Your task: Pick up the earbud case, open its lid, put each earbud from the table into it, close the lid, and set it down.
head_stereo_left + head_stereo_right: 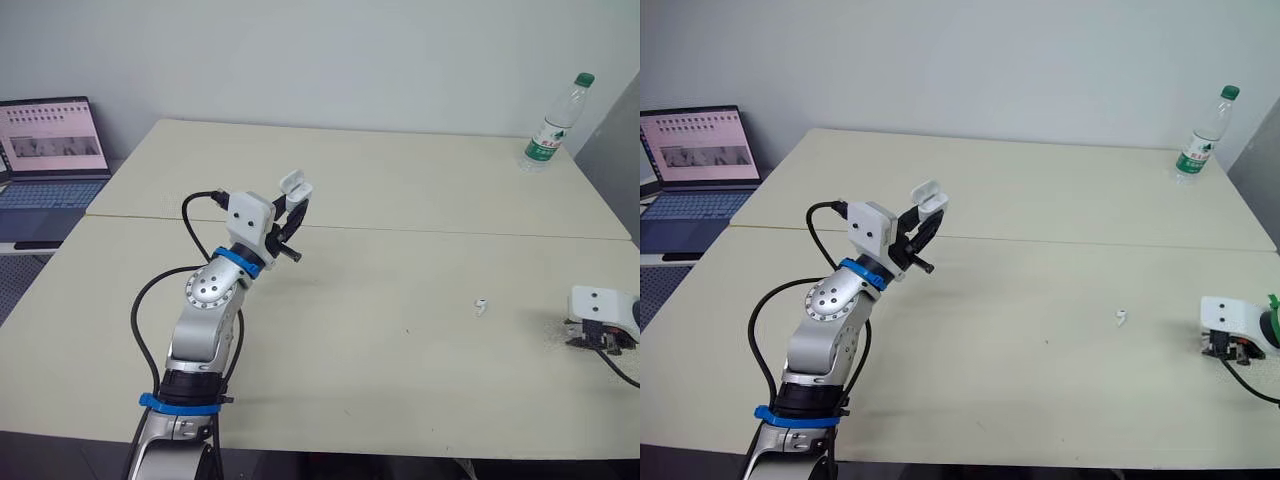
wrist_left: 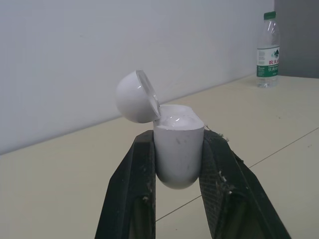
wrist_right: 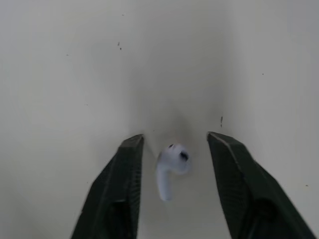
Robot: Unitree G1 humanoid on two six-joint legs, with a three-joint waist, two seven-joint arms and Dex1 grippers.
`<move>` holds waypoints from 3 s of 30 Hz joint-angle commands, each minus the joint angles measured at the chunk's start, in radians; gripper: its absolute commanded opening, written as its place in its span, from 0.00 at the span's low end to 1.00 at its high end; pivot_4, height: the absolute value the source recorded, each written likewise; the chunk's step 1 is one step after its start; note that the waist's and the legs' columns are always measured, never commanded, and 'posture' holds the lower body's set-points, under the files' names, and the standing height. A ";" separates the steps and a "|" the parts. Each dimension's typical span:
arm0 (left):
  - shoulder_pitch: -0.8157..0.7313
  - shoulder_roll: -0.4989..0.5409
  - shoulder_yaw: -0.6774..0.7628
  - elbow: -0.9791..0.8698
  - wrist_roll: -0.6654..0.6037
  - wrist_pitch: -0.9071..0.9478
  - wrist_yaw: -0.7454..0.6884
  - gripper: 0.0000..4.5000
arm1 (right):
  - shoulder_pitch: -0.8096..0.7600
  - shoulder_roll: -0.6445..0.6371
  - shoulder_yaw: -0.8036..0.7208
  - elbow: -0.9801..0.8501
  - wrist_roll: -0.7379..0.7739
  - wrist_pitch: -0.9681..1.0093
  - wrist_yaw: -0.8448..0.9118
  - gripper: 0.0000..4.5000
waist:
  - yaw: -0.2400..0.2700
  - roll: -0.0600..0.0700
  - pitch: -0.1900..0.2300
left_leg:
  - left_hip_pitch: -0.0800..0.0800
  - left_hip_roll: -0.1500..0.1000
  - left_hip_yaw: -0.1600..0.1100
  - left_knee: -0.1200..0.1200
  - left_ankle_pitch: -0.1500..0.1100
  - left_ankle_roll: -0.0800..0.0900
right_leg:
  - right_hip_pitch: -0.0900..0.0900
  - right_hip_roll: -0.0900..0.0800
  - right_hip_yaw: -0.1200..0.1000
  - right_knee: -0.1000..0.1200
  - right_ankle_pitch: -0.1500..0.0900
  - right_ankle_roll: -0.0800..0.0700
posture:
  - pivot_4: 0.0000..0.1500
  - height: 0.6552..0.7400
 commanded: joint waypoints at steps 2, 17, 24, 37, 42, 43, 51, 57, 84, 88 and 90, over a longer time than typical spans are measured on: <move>0.002 0.002 -0.001 -0.063 -0.004 0.000 0.007 0.17 | -0.006 -0.018 0.015 0.044 -0.031 -0.029 0.028 0.54 | 0.000 0.000 0.000 | 0.000 0.000 0.000 0.000 0.000 0.000 | 0.000 0.000 0.000 0.000 0.000 0.000 | 1.00 1.00; 0.014 -0.005 -0.003 -0.079 -0.006 0.009 0.017 0.17 | -0.048 0.011 0.007 0.077 -0.023 0.158 0.060 0.54 | 0.002 0.000 0.000 | 0.004 0.000 -0.004 0.000 0.000 0.000 | 0.008 -0.001 -0.003 -0.005 0.001 0.001 | 1.00 1.00; 0.011 -0.002 -0.005 -0.072 -0.007 0.006 0.016 0.17 | -0.025 0.027 -0.021 -0.001 0.025 0.328 0.064 0.54 | 0.002 0.000 0.000 | 0.006 0.000 -0.005 0.000 0.000 0.000 | 0.012 -0.001 -0.004 -0.006 0.001 0.001 | 1.00 1.00; 0.008 -0.005 -0.008 -0.062 -0.005 0.002 0.015 0.17 | -0.001 0.042 -0.042 -0.097 0.044 0.408 0.046 0.54 | -0.001 0.000 0.000 | 0.009 0.000 -0.004 -0.003 0.000 0.000 | 0.012 0.000 -0.003 -0.006 0.000 0.001 | 1.00 1.00; 0.013 -0.001 -0.004 -0.064 -0.005 0.003 0.014 0.17 | -0.007 0.044 -0.034 -0.069 0.033 0.391 0.035 0.54 | -0.001 0.000 0.000 | 0.009 0.000 -0.003 -0.003 0.000 0.000 | 0.012 0.000 -0.003 -0.006 0.000 0.001 | 1.00 1.00; 0.015 0.001 -0.003 -0.065 -0.005 0.003 0.014 0.17 | -0.008 0.045 -0.032 -0.064 0.031 0.389 0.032 0.50 | -0.001 0.000 0.000 | 0.009 0.000 -0.003 -0.003 0.000 0.000 | 0.012 0.000 -0.003 -0.006 0.000 0.001 | 1.00 1.00; 0.015 0.003 -0.002 -0.065 -0.004 0.004 0.016 0.17 | -0.045 0.056 -0.016 -0.012 0.016 0.349 0.024 0.09 | -0.002 0.000 0.000 | 0.010 0.000 -0.002 -0.002 0.000 0.000 | 0.013 0.000 -0.002 -0.007 0.000 0.001 | 1.00 1.00; 0.016 -0.007 -0.004 -0.062 -0.013 -0.003 0.013 0.17 | -0.140 0.133 -0.043 -0.156 0.133 0.520 0.107 0.09 | -0.008 0.000 0.000 | 0.011 0.000 -0.001 -0.003 0.000 0.000 | 0.013 0.000 -0.001 -0.006 0.000 0.001 | 1.00 1.00; -0.083 -0.071 -0.016 -0.057 -0.147 0.084 -0.039 0.17 | -0.477 1.346 -0.211 -0.776 0.602 0.989 -0.905 0.09 | 0.016 0.002 0.000 | -0.015 -0.001 -0.004 -0.005 0.001 -0.001 | -0.014 -0.002 -0.006 -0.003 0.004 0.001 | 1.00 1.00; -0.087 -0.073 -0.024 -0.059 -0.144 0.081 -0.038 0.17 | -0.463 1.329 -0.173 -0.733 0.582 0.916 -0.905 0.09 | 0.003 0.002 0.000 | -0.015 0.001 -0.005 -0.005 0.002 -0.001 | -0.014 -0.001 -0.006 -0.003 0.004 0.001 | 1.00 1.00; -0.085 -0.072 -0.027 -0.065 -0.144 0.081 -0.037 0.17 | -0.459 1.319 -0.163 -0.715 0.578 0.891 -0.907 0.09 | -0.001 0.002 0.000 | -0.015 0.000 -0.004 -0.005 0.002 -0.002 | -0.015 -0.001 -0.005 -0.004 0.004 0.001 | 1.00 1.00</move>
